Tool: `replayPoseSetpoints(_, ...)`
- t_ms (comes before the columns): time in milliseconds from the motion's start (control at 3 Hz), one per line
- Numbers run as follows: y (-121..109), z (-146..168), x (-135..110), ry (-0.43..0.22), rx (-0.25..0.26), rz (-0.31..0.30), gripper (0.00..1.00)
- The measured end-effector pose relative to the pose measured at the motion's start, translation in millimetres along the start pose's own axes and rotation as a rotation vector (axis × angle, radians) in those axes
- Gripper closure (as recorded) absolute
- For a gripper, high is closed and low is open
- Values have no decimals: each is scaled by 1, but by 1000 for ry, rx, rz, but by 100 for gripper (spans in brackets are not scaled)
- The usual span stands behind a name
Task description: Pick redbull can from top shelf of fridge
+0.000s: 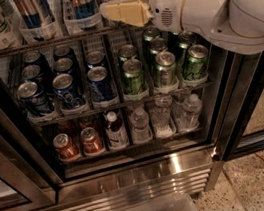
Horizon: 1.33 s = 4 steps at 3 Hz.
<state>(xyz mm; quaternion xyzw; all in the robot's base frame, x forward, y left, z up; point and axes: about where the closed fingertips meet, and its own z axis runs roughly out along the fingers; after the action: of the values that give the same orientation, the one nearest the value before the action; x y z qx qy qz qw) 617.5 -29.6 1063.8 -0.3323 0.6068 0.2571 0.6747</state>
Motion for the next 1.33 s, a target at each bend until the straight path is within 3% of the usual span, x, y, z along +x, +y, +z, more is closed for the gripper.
replayPoseSetpoints(667, 0, 15, 4, 7, -26, 24, 34)
replayPoseSetpoints(1000, 0, 16, 4, 7, -31, 28, 47)
replayPoseSetpoints(1333, 0, 16, 4, 7, -31, 28, 68)
